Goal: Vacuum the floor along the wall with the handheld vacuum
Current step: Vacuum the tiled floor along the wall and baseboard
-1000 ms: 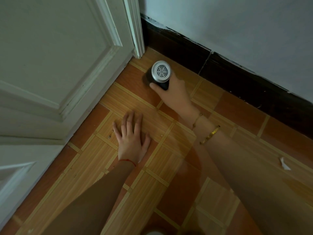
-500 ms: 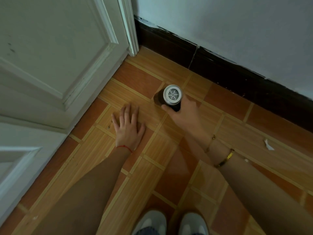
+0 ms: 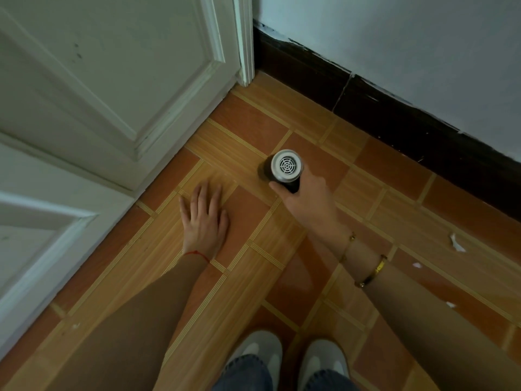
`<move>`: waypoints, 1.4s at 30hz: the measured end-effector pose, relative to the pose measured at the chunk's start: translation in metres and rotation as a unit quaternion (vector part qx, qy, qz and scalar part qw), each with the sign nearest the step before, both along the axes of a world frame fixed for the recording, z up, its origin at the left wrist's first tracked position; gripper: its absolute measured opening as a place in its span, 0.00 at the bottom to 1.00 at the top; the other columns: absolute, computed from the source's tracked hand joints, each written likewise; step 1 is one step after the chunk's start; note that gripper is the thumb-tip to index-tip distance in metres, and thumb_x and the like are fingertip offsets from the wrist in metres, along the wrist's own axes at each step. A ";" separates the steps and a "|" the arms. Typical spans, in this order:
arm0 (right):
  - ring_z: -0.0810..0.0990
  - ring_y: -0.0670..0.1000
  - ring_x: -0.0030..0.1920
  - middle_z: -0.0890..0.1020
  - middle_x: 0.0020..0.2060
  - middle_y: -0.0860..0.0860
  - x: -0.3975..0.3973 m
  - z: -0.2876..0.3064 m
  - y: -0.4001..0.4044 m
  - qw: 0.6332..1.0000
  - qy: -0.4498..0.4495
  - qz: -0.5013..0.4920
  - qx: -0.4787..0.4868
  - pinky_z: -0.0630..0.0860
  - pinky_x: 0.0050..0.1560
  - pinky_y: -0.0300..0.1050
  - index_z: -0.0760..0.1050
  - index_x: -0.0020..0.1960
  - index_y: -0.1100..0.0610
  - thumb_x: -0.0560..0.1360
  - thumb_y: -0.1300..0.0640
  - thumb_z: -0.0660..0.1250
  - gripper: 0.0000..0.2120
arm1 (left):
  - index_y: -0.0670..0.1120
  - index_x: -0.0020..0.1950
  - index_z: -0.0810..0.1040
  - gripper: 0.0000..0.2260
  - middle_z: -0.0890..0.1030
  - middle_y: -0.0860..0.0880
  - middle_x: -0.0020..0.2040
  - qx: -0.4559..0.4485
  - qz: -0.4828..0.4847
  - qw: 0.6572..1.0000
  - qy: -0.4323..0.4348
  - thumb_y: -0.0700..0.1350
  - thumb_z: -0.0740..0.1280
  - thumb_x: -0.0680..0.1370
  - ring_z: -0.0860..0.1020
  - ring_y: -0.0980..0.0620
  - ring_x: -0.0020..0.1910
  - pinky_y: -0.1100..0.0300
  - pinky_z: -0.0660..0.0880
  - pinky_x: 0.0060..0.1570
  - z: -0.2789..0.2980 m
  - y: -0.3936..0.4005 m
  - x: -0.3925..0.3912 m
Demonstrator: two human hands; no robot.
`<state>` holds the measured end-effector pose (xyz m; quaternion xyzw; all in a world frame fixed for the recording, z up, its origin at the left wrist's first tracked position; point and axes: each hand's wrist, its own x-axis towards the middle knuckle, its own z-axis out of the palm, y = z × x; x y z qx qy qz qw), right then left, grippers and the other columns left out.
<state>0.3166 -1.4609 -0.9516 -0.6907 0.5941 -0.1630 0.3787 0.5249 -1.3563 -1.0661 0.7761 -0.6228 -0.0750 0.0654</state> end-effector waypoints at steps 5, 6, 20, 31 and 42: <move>0.79 0.51 0.58 0.81 0.58 0.48 0.010 -0.001 -0.004 0.999 -0.009 0.030 0.024 0.78 0.56 0.50 0.64 0.73 0.50 0.72 0.42 0.71 0.33 | 0.48 0.80 0.57 0.26 0.60 0.42 0.79 0.005 0.002 1.000 0.001 0.56 0.50 0.83 0.55 0.44 0.80 0.34 0.49 0.76 0.000 -0.001 0.000; 0.79 0.51 0.59 0.80 0.59 0.47 0.015 -0.002 0.000 0.998 -0.010 0.048 0.034 0.78 0.57 0.50 0.64 0.73 0.49 0.72 0.42 0.71 0.33 | 0.48 0.80 0.57 0.27 0.59 0.42 0.80 0.008 0.003 1.000 0.002 0.56 0.50 0.83 0.54 0.44 0.80 0.34 0.49 0.76 0.000 -0.001 0.000; 0.81 0.52 0.54 0.82 0.56 0.49 -0.006 -0.002 0.004 0.999 0.009 -0.030 -0.009 0.80 0.52 0.53 0.64 0.71 0.52 0.72 0.42 0.70 0.32 | 0.47 0.80 0.58 0.27 0.59 0.41 0.79 0.009 -0.012 1.000 0.008 0.57 0.51 0.83 0.55 0.42 0.79 0.33 0.49 0.76 0.007 -0.012 -0.019; 0.79 0.47 0.55 0.81 0.58 0.45 -0.061 -0.003 0.025 0.997 -0.004 -0.074 0.007 0.78 0.49 0.44 0.66 0.71 0.48 0.73 0.41 0.70 0.29 | 0.45 0.78 0.61 0.27 0.60 0.40 0.79 0.001 -0.112 0.994 0.017 0.56 0.53 0.82 0.56 0.39 0.79 0.30 0.46 0.74 0.011 -0.063 -0.092; 0.79 0.51 0.59 0.80 0.60 0.49 -0.129 -0.011 0.015 0.962 0.006 -0.271 -0.044 0.78 0.53 0.45 0.64 0.73 0.55 0.73 0.43 0.70 0.33 | 0.46 0.80 0.58 0.28 0.58 0.41 0.80 -0.006 -0.188 0.980 0.061 0.53 0.57 0.81 0.54 0.41 0.80 0.31 0.48 0.74 0.006 -0.080 -0.159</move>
